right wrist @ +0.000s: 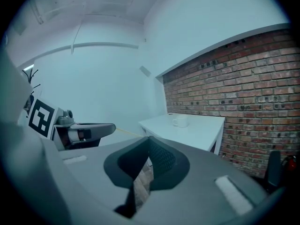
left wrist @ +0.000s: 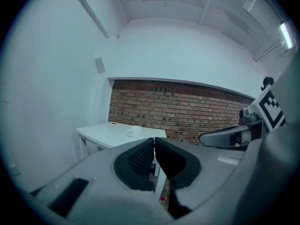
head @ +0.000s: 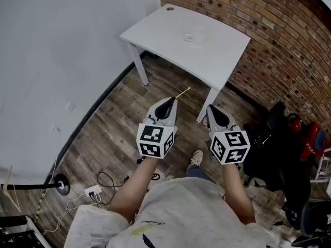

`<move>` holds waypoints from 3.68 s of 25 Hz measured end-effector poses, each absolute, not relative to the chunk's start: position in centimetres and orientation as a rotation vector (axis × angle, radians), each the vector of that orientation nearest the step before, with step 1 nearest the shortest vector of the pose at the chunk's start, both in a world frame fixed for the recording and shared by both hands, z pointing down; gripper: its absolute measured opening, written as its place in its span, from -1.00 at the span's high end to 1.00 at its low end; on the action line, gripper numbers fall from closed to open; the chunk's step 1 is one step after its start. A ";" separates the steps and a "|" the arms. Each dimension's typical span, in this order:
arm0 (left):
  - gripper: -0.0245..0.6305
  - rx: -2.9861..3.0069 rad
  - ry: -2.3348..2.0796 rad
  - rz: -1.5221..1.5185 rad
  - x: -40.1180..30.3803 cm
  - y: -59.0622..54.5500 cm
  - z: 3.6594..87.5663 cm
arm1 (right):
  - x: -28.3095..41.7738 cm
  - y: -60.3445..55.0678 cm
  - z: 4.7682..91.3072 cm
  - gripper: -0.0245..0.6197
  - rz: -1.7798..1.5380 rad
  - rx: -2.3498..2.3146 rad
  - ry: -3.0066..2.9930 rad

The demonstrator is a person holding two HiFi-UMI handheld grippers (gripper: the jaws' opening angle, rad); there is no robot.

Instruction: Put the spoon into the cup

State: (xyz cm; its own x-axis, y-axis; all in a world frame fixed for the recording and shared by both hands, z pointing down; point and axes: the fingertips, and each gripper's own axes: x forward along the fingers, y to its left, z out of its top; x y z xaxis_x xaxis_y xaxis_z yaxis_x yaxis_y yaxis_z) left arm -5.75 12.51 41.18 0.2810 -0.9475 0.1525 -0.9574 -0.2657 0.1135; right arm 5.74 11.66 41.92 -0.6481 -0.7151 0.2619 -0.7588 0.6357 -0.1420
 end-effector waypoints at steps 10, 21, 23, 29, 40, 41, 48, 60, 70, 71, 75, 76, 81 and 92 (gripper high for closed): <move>0.91 2.316 -1.821 0.111 -4.2 2.1 41.0 | 7.9 0.0 40.9 0.89 0.360 1.185 -2.701; 0.91 2.284 -1.856 0.142 -1.8 -5.1 40.6 | 9.5 -7.3 40.9 0.89 0.380 1.104 -2.733; 0.91 2.281 -1.865 0.147 -1.6 -6.0 40.5 | 9.6 -8.2 41.1 0.89 0.386 1.091 -2.737; 0.91 2.271 -1.887 0.161 -1.2 -8.1 40.4 | 9.8 -10.3 41.3 0.89 0.389 1.058 -2.754; 0.91 2.275 -1.888 0.143 -2.0 -13.0 40.7 | 8.9 -14.6 41.2 0.89 0.360 1.055 -2.758; 0.91 2.278 -1.885 0.140 -2.2 -13.6 40.7 | 8.7 -15.2 41.2 0.89 0.357 1.059 -2.756; 0.91 2.314 -1.844 0.128 -3.9 -19.1 41.0 | 6.7 -20.0 41.5 0.89 0.345 1.100 -2.732; 0.91 2.365 -1.738 0.143 -9.3 -28.0 41.3 | 0.7 -28.2 40.8 0.89 0.344 1.178 -2.680; 0.91 2.425 -1.598 0.189 -11.5 -34.0 42.6 | -2.3 -33.3 41.1 0.89 0.361 1.278 -2.616; 0.91 2.432 -1.580 0.196 -11.6 -34.6 42.9 | -2.4 -33.7 41.1 0.89 0.361 1.289 -2.609; 0.91 2.463 -1.510 0.228 -11.7 -36.4 43.7 | -3.0 -35.3 41.3 0.89 0.366 1.330 -2.581; 0.91 2.470 -1.496 0.235 -11.7 -36.9 43.9 | -3.1 -35.6 41.3 0.89 0.367 1.339 -2.575; 0.91 2.487 -1.424 0.271 -11.8 -38.7 45.2 | -3.6 -37.2 41.8 0.89 0.373 1.375 -2.546; 0.91 2.522 -1.277 0.400 -11.2 -41.8 47.9 | -3.5 -39.6 42.5 0.89 0.379 1.448 -2.493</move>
State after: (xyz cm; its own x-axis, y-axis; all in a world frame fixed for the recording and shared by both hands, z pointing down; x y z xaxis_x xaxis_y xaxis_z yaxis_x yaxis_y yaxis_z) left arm -11.22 -41.76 47.89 0.5695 -0.7345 0.3690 -0.8138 -0.5672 0.1269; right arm -3.47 -39.61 42.55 -0.4836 -0.8122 0.3264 -0.8725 0.4772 -0.1051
